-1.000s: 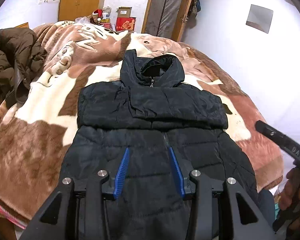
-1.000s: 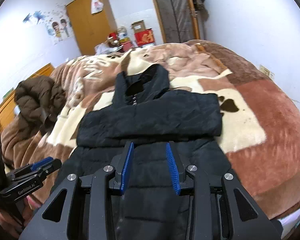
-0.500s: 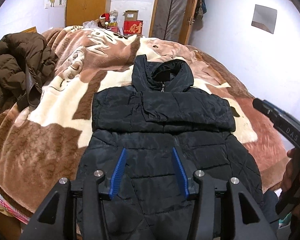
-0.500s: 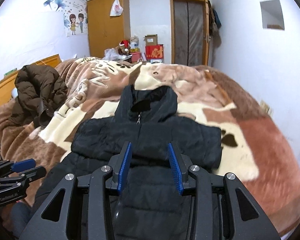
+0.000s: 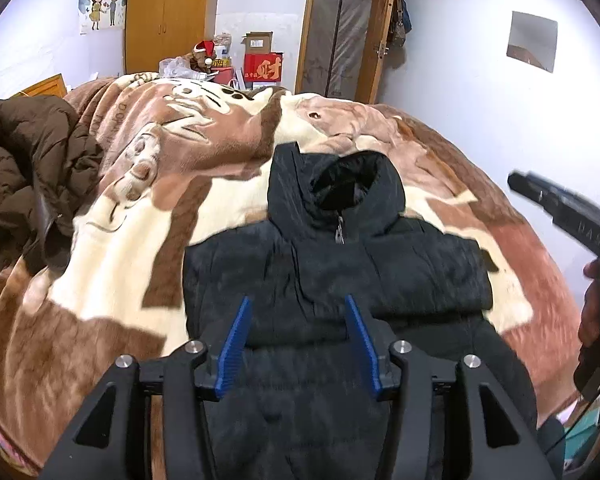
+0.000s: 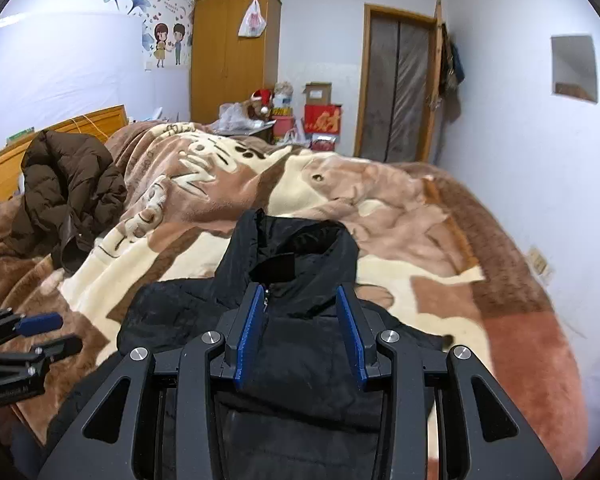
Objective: Fold large clothes
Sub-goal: 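Grasp the jacket hood with both tools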
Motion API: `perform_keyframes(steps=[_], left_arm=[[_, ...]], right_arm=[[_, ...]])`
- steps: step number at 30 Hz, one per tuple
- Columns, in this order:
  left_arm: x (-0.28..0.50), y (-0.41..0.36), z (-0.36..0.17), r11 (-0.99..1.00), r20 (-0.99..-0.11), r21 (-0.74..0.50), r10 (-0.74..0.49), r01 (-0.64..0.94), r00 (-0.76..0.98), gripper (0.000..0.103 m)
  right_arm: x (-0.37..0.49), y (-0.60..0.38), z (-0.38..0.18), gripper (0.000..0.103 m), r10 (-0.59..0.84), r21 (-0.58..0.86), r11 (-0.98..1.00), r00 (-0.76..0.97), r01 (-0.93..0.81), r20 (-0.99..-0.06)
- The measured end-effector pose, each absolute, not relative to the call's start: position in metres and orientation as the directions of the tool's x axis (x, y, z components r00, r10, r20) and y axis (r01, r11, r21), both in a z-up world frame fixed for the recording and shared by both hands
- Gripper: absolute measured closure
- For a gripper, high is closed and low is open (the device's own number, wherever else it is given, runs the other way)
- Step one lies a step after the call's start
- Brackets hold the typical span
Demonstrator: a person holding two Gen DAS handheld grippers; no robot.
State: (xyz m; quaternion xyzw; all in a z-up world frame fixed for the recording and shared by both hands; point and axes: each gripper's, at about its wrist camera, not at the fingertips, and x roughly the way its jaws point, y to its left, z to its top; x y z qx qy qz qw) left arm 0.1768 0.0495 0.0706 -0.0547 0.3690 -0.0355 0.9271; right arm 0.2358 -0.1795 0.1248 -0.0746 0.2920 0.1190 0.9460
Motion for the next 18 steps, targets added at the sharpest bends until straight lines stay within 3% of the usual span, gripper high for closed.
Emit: perform_keyframes(steps=[6,18], left_arm=[[0.254,0.060,0.062,0.990,-0.689,-0.137,-0.110,0.021,0.717,0.044],[0.430,0.058,-0.005,0.981,-0.770,-0.193,-0.149,-0.004,0.621,0.043]], right_arm=[[0.314,-0.200,0.085,0.051,0.207,0.036,0.968,0.709,-0.249,-0.675],[0.453,-0.224,0.010,0.050,0.213,0.114,0.973,0.589,-0.202,-0.779]])
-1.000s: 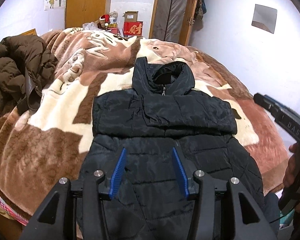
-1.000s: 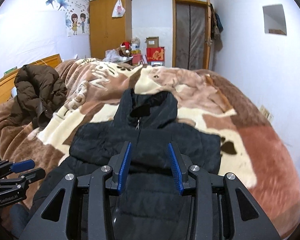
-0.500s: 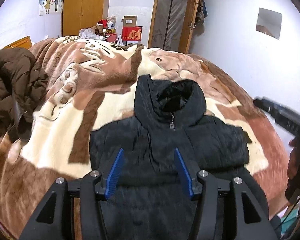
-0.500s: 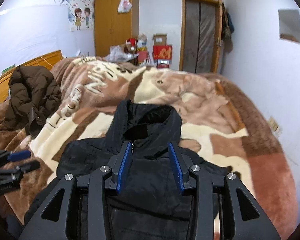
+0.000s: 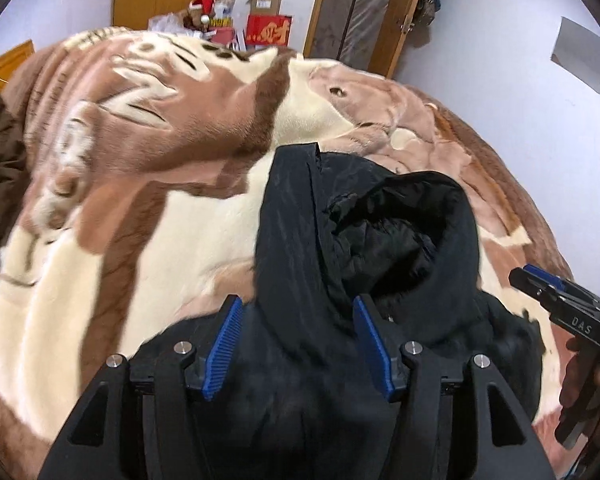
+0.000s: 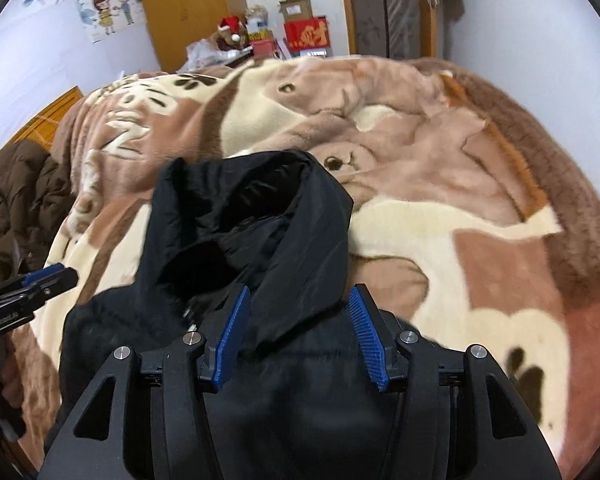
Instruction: Fold large clothes
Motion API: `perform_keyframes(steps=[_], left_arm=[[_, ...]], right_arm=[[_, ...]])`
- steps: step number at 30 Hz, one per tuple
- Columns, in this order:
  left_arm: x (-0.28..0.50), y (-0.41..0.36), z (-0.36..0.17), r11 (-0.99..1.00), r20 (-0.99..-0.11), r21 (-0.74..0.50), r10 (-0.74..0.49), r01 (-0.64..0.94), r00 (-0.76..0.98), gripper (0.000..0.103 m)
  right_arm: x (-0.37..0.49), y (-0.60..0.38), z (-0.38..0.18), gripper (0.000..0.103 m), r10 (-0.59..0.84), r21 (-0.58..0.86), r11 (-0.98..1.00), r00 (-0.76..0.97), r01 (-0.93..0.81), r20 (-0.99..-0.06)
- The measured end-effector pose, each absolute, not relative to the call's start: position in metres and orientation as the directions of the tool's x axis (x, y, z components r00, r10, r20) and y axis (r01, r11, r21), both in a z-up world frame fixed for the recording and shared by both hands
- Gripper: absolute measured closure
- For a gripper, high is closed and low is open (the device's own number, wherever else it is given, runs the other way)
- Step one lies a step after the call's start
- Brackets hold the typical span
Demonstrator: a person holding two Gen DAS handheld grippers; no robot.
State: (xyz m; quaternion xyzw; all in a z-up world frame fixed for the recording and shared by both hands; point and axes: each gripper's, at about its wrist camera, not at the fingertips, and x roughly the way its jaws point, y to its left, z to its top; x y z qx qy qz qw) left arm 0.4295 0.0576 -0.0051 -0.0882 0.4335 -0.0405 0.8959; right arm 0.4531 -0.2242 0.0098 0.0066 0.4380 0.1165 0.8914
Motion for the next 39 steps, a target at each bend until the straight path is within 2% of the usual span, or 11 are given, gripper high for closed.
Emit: perform_keyframes(steps=[7,12,13,14,15,17,25,29,33,39], left_arm=[[0.505,0.054,-0.052,0.987,-0.814,-0.152,-0.094,-0.054,0.573,0.044],[0.538,0.054,-0.065,0.976,-0.813,-0.204,-0.124,-0.078,0.568,0.044],[0.542,0.053,-0.068,0.975,-0.816,-0.209,-0.133,-0.073,0.562,0.053],[0.544,0.051,-0.070,0.977,-0.820,-0.203,-0.130,-0.070,0.557,0.081],[0.546,0.050,-0.072,0.978,-0.828,-0.198,-0.129,-0.068,0.546,0.091],[0.539,0.049,-0.067,0.977,-0.809,-0.205,-0.138,-0.054,0.571,0.098],[0.458,0.068,-0.007,0.955,-0.675,-0.295,-0.214,0.007,0.706,0.102],[0.395,0.085,0.015,0.928,-0.613,-0.372,-0.249,0.004,0.750,0.102],[0.337,0.094,0.013,0.918,-0.600,-0.396,-0.254,-0.006,0.759,0.102],[0.281,0.099,-0.022,0.918,-0.675,-0.391,-0.238,-0.066,0.698,0.102]], right_arm=[[0.517,-0.230,-0.012,0.050,0.221,0.148,0.974,0.576,-0.171,-0.787],[0.550,-0.231,-0.023,0.050,0.238,0.191,0.971,0.549,-0.143,-0.801],[0.553,-0.228,-0.026,0.051,0.238,0.189,0.971,0.528,-0.145,-0.815],[0.553,-0.226,-0.027,0.058,0.232,0.180,0.972,0.519,-0.151,-0.823],[0.551,-0.225,-0.027,0.095,0.236,0.177,0.971,0.517,-0.161,-0.823],[0.540,-0.223,-0.018,0.097,0.247,0.175,0.968,0.534,-0.182,-0.809],[0.446,-0.233,0.052,0.097,0.335,0.202,0.941,0.652,-0.272,-0.680],[0.382,-0.242,0.065,0.097,0.369,0.241,0.929,0.669,-0.279,-0.645],[0.328,-0.246,0.051,0.097,0.379,0.271,0.925,0.643,-0.265,-0.665],[0.279,-0.252,-0.002,0.096,0.362,0.296,0.932,0.537,-0.208,-0.762]])
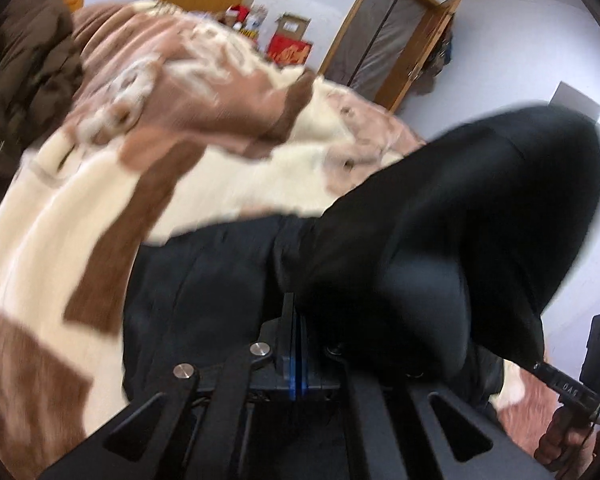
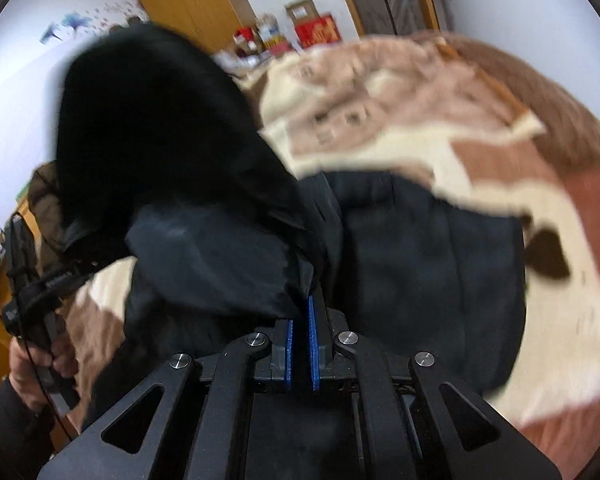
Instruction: Fold large clothes
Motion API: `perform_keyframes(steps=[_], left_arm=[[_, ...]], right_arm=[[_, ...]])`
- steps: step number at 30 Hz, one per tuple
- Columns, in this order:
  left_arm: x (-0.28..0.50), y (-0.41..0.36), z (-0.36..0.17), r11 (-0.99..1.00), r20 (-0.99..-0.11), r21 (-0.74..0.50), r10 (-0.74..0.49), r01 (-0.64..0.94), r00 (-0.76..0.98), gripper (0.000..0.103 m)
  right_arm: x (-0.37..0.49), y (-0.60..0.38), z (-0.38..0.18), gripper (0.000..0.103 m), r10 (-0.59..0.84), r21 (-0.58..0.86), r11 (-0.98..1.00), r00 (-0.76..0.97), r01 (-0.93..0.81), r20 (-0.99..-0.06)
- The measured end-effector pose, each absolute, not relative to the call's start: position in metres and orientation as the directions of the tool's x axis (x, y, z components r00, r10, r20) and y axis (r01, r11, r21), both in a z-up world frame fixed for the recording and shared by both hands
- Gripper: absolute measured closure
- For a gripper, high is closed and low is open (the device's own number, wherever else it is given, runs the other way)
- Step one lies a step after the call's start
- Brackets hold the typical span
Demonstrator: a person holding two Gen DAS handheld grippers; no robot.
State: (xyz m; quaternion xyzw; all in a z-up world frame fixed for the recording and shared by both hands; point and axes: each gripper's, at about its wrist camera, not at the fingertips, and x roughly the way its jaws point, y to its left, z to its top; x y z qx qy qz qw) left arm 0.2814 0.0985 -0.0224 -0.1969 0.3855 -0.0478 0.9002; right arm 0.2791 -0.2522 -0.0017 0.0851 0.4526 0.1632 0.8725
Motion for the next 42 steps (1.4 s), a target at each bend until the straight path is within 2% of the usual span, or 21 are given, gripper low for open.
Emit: perform_keyframes(steps=[4,8,10,13,18,23,25,27,32,36,42], left_arm=[[0.253,0.102,-0.044,0.932,-0.740,-0.347,-0.202,-0.107,0.642,0.102],[0.217,0.112,-0.048,0.940,-0.760,-0.323,-0.188,-0.111,0.622,0.102],[0.203,0.117,-0.044,0.941,-0.759,-0.317,-0.180,-0.114,0.625,0.102],[0.198,0.115,-0.024,0.941,-0.727,-0.324,-0.179,-0.101,0.663,0.102],[0.231,0.080,-0.002,0.944,-0.664,-0.328,-0.254,0.031,0.704,0.101],[0.256,0.026,-0.061,0.938,-0.753,-0.327,-0.331,0.112,0.569,0.101],[0.256,0.014,-0.095,0.941,-0.791,-0.323,-0.327,0.100,0.518,0.101],[0.254,0.013,-0.117,0.938,-0.791,-0.335,-0.329,0.084,0.516,0.101],[0.260,0.006,-0.123,0.949,-0.798,-0.306,-0.299,0.076,0.524,0.101],[0.256,0.005,-0.104,0.949,-0.814,-0.307,-0.302,0.075,0.497,0.101],[0.235,0.025,-0.049,0.941,-0.739,-0.321,-0.321,0.109,0.592,0.101]], right_arm=[[0.267,-0.262,-0.017,0.095,0.327,0.286,0.945,0.489,-0.159,-0.809],[0.254,-0.278,0.004,0.075,0.324,0.295,0.945,0.537,-0.143,-0.779],[0.254,-0.279,0.017,0.071,0.317,0.290,0.947,0.569,-0.141,-0.759],[0.258,-0.265,0.030,0.070,0.334,0.287,0.942,0.598,-0.176,-0.728],[0.280,-0.217,0.020,0.070,0.366,0.259,0.930,0.582,-0.261,-0.726],[0.296,-0.199,-0.043,0.070,0.281,0.188,0.954,0.484,-0.232,-0.829],[0.296,-0.207,-0.065,0.070,0.284,0.199,0.954,0.465,-0.224,-0.838],[0.293,-0.210,-0.077,0.071,0.287,0.201,0.953,0.463,-0.226,-0.839],[0.290,-0.201,-0.092,0.071,0.224,0.123,0.964,0.469,-0.235,-0.854],[0.284,-0.205,-0.075,0.071,0.224,0.146,0.968,0.442,-0.202,-0.868],[0.254,-0.201,-0.008,0.071,0.323,0.202,0.943,0.588,-0.264,-0.742]])
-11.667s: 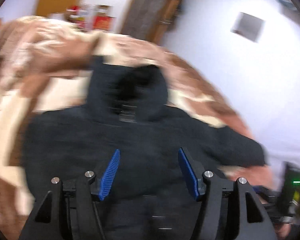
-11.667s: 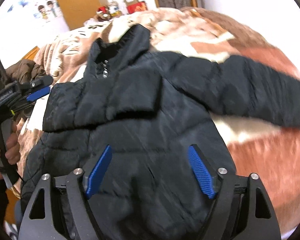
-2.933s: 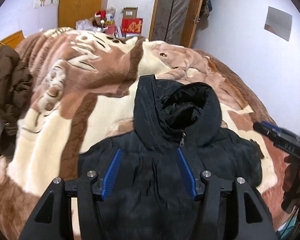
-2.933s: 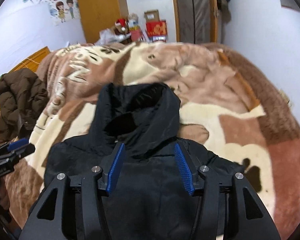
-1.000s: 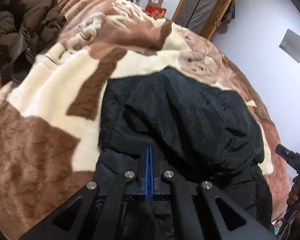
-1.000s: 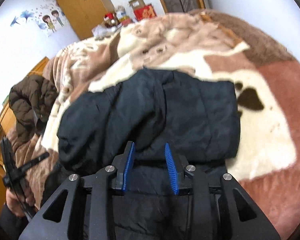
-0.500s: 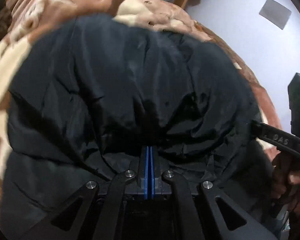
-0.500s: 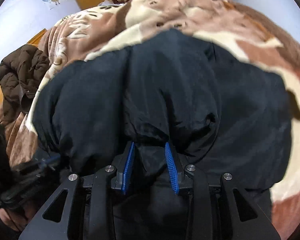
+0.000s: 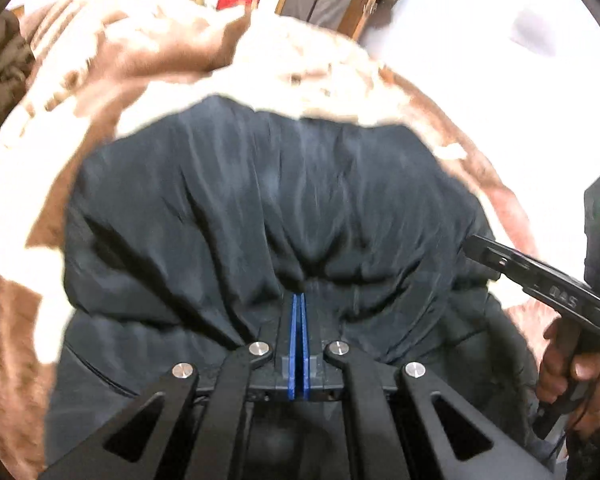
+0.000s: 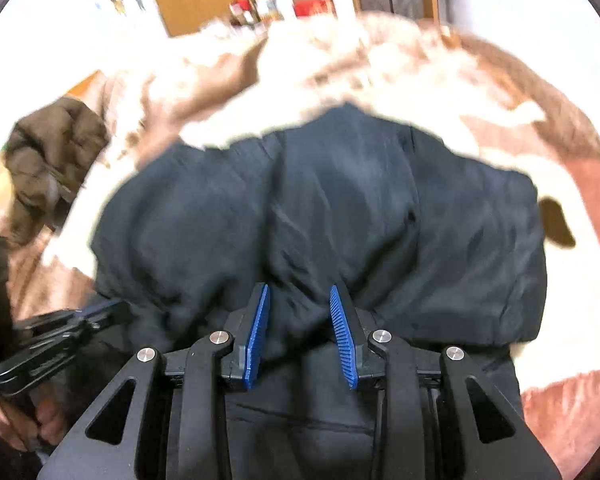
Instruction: Fold large clothes
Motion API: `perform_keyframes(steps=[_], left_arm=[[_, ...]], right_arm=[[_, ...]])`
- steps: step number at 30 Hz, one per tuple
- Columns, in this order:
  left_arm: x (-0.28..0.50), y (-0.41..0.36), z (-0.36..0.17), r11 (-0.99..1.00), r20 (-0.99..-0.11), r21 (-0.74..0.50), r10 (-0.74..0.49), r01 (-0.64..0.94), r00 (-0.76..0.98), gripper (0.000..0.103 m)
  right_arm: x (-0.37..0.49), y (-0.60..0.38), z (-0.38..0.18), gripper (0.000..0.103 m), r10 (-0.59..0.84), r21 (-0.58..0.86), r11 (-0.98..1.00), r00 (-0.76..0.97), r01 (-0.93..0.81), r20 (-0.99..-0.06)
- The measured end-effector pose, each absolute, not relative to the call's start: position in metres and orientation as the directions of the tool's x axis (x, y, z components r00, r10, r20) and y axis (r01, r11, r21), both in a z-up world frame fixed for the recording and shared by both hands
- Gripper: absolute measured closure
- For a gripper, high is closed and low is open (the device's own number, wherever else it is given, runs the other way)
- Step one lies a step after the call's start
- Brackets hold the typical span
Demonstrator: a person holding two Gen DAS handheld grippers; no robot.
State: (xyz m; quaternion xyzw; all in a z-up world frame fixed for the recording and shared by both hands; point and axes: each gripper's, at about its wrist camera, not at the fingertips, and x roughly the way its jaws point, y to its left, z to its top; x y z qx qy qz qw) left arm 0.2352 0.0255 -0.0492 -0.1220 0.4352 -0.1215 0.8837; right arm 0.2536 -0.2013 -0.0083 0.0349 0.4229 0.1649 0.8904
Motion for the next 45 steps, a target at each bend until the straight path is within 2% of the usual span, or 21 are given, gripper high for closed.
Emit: perform_keyframes(steps=[3,5,8,12,16,20,24,25,27,29,31,35,39,41,43,45], left_arm=[[0.245,0.039,-0.044,0.943,-0.725,-0.327,-0.296,0.067,0.622,0.092],[0.251,0.046,-0.059,0.937,-0.749,-0.348,-0.295,0.028,0.593,0.092],[0.248,0.037,-0.095,0.940,-0.794,-0.340,-0.297,0.018,0.530,0.092],[0.243,0.041,-0.115,0.915,-0.774,-0.402,-0.341,0.001,0.534,0.092],[0.242,0.042,-0.103,0.922,-0.797,-0.388,-0.333,-0.005,0.505,0.092],[0.238,0.052,-0.058,0.911,-0.748,-0.410,-0.361,0.040,0.557,0.092],[0.264,0.062,-0.018,0.941,-0.696,-0.335,-0.284,0.052,0.659,0.089],[0.273,0.064,-0.017,0.956,-0.694,-0.291,-0.236,0.034,0.680,0.084],[0.299,0.080,-0.030,0.968,-0.726,-0.248,-0.157,-0.043,0.669,0.083],[0.321,0.092,-0.057,0.956,-0.769,-0.277,-0.161,-0.095,0.619,0.083],[0.326,0.095,-0.082,0.949,-0.781,-0.302,-0.192,-0.091,0.594,0.083],[0.322,0.082,-0.100,0.967,-0.774,-0.246,-0.155,-0.066,0.613,0.082],[0.318,0.081,-0.086,0.961,-0.788,-0.262,-0.164,-0.083,0.593,0.083],[0.309,0.085,-0.071,0.959,-0.767,-0.277,-0.181,-0.063,0.615,0.083],[0.297,0.084,-0.058,0.960,-0.731,-0.279,-0.192,-0.031,0.654,0.083],[0.287,0.083,-0.053,0.954,-0.708,-0.300,-0.220,-0.005,0.671,0.083]], right_arm=[[0.253,-0.180,-0.008,0.071,0.404,0.244,0.908,0.561,-0.339,-0.723],[0.256,-0.167,-0.027,0.071,0.396,0.225,0.904,0.515,-0.363,-0.760],[0.270,-0.168,-0.078,0.071,0.316,0.191,0.932,0.434,-0.309,-0.844],[0.280,-0.185,-0.103,0.076,0.359,0.265,0.927,0.420,-0.267,-0.834],[0.277,-0.181,-0.083,0.076,0.325,0.217,0.933,0.410,-0.288,-0.853],[0.263,-0.197,-0.020,0.076,0.389,0.236,0.914,0.546,-0.331,-0.742],[0.295,-0.205,0.001,0.074,0.302,0.144,0.947,0.642,-0.288,-0.705],[0.309,-0.210,-0.005,0.074,0.263,0.126,0.960,0.645,-0.251,-0.718],[0.331,-0.224,-0.027,0.074,0.194,0.109,0.979,0.609,-0.174,-0.769],[0.344,-0.238,-0.055,0.073,0.181,0.129,0.983,0.561,-0.131,-0.808],[0.343,-0.250,-0.074,0.072,0.225,0.177,0.974,0.550,-0.139,-0.804],[0.334,-0.260,-0.087,0.072,0.222,0.175,0.975,0.571,-0.137,-0.790],[0.339,-0.249,-0.062,0.072,0.205,0.168,0.979,0.549,-0.118,-0.811],[0.333,-0.241,-0.035,0.072,0.214,0.171,0.977,0.595,-0.130,-0.774],[0.314,-0.233,-0.008,0.072,0.299,0.228,0.954,0.637,-0.194,-0.710],[0.300,-0.214,0.001,0.072,0.368,0.254,0.930,0.628,-0.267,-0.686]])
